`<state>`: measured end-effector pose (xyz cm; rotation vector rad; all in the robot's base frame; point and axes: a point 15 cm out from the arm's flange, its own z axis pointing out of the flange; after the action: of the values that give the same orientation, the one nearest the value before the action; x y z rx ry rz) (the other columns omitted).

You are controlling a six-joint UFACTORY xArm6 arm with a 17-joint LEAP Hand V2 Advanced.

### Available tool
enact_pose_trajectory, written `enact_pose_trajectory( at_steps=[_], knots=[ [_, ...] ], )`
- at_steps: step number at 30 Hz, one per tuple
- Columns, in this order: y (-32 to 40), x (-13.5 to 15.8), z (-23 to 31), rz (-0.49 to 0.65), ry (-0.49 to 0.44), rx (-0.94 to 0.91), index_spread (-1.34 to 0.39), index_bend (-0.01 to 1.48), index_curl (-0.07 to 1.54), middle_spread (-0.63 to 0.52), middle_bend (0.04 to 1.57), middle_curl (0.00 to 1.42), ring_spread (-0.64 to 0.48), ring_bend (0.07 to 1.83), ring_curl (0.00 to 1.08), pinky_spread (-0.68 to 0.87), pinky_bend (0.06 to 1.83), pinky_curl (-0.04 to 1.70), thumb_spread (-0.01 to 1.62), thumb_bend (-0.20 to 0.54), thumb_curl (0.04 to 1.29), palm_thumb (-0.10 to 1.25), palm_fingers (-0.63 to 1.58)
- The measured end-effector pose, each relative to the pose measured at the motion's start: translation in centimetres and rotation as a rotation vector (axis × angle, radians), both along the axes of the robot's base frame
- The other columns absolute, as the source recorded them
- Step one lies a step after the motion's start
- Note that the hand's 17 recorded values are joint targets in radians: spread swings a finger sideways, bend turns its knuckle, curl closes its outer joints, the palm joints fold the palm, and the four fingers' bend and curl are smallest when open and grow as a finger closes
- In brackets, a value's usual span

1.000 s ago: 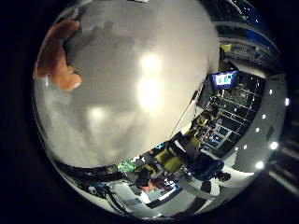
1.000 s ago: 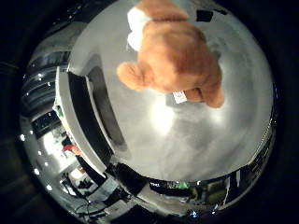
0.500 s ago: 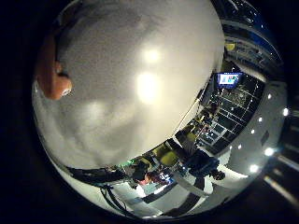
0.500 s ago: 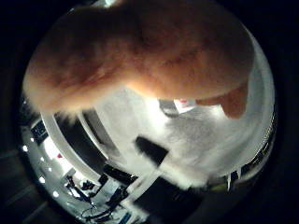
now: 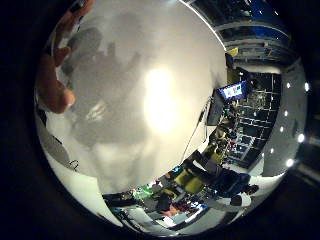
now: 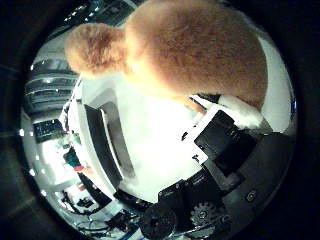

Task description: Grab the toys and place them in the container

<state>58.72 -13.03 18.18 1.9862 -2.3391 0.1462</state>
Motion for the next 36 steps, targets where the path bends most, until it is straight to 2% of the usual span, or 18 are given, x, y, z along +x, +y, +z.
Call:
enact_pose_trajectory(
  at_steps=[5,9,17,22,30,33,36],
  knots=[
    [-1.1,-1.8,4.3,0.012,-0.045,-0.01,-0.39,0.99,0.64,-0.24,0.37,0.41,-0.03,0.18,0.12,0.41,0.27,0.13,1.04,0.001,0.44,1.09,0.63],
    [-0.8,-3.9,8.4,0.03,-0.075,-0.022,-0.39,0.99,0.65,-0.25,0.36,0.42,-0.03,0.19,0.12,0.4,0.27,0.12,1.04,-0.013,0.44,1.1,0.63],
    [7.0,-10.5,14.8,0.17,-0.075,-0.024,-0.39,0.99,0.65,-0.25,0.35,0.44,-0.05,0.18,0.12,0.39,0.27,0.12,1.04,-0.014,0.44,1.1,0.63],
    [14.9,-14.2,14.6,0.285,-0.04,-0.01,-0.39,0.99,0.65,-0.26,0.34,0.46,-0.05,0.19,0.12,0.39,0.27,0.12,1.04,-0.014,0.44,1.1,0.63],
    [27.9,-18.0,11.7,0.415,0.013,-0.005,-0.4,0.98,0.65,-0.27,0.34,0.48,-0.06,0.19,0.12,0.39,0.26,0.11,1.06,-0.014,0.43,1.09,0.64],
    [31.7,-18.7,9.6,0.457,0.049,-0.015,-0.4,0.98,0.65,-0.28,0.34,0.49,-0.06,0.19,0.12,0.39,0.26,0.11,1.06,-0.014,0.43,1.09,0.65],
    [34.3,-17.4,8.9,0.473,0.033,-0.009,-0.41,0.94,0.65,-0.28,0.35,0.5,-0.07,0.19,0.13,0.39,0.26,0.11,1.08,-0.022,0.43,1.06,0.64]
  ],
)
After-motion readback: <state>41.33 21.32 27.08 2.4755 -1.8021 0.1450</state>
